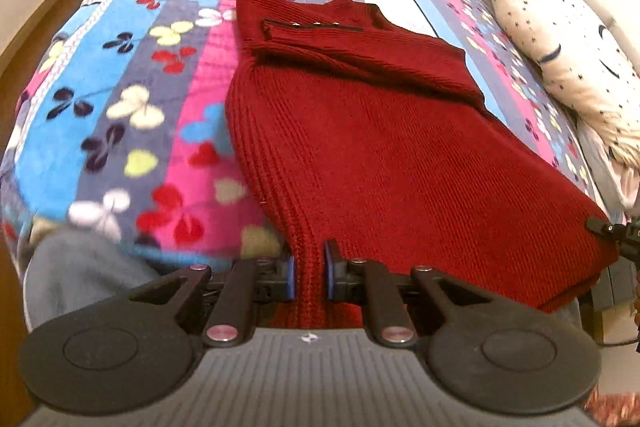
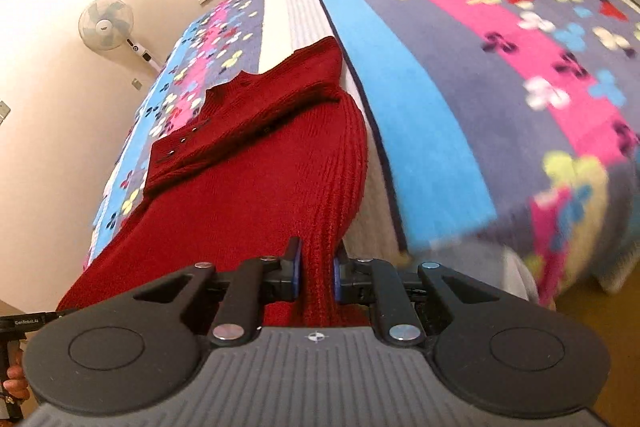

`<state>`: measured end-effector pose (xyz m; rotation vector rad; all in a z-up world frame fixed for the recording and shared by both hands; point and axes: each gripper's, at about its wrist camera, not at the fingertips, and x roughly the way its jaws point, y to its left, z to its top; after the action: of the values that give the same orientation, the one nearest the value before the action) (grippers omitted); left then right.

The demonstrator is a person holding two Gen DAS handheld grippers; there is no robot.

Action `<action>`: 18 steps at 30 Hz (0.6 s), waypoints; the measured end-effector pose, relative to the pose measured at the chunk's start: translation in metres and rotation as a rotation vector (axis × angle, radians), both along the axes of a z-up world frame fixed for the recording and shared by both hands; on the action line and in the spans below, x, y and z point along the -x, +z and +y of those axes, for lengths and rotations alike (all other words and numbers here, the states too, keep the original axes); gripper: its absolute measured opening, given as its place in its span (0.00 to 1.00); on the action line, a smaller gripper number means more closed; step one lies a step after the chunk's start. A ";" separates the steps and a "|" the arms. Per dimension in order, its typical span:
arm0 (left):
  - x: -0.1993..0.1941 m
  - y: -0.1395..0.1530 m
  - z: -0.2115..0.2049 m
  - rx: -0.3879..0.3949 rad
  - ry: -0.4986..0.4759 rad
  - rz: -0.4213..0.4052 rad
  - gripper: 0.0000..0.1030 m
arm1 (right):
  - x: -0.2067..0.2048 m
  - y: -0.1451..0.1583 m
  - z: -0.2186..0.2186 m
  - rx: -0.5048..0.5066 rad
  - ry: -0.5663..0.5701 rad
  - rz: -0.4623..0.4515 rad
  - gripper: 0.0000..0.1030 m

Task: Fold small clothes
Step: 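Lift the side edge with both tools and fold it toward the sweater's middle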

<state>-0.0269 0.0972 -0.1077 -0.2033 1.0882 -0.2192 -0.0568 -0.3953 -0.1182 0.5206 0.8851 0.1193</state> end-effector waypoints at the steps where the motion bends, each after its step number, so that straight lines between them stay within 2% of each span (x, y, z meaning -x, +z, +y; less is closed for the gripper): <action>1: 0.008 0.001 -0.002 -0.012 -0.007 0.000 0.15 | 0.010 0.002 -0.002 -0.007 -0.004 0.000 0.15; 4: 0.017 0.000 -0.004 -0.026 -0.013 0.005 0.15 | 0.027 0.003 -0.001 0.006 -0.005 -0.002 0.15; 8: 0.012 0.004 -0.005 -0.018 -0.015 0.001 0.15 | 0.026 0.005 0.000 0.018 0.008 -0.001 0.15; 18: -0.030 0.008 0.000 -0.013 -0.008 0.022 0.14 | -0.016 0.013 0.003 0.036 0.032 0.038 0.15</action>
<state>0.0034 0.0968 -0.0992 -0.1898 1.1124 -0.2176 -0.0409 -0.3921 -0.1051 0.4767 0.9307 0.1225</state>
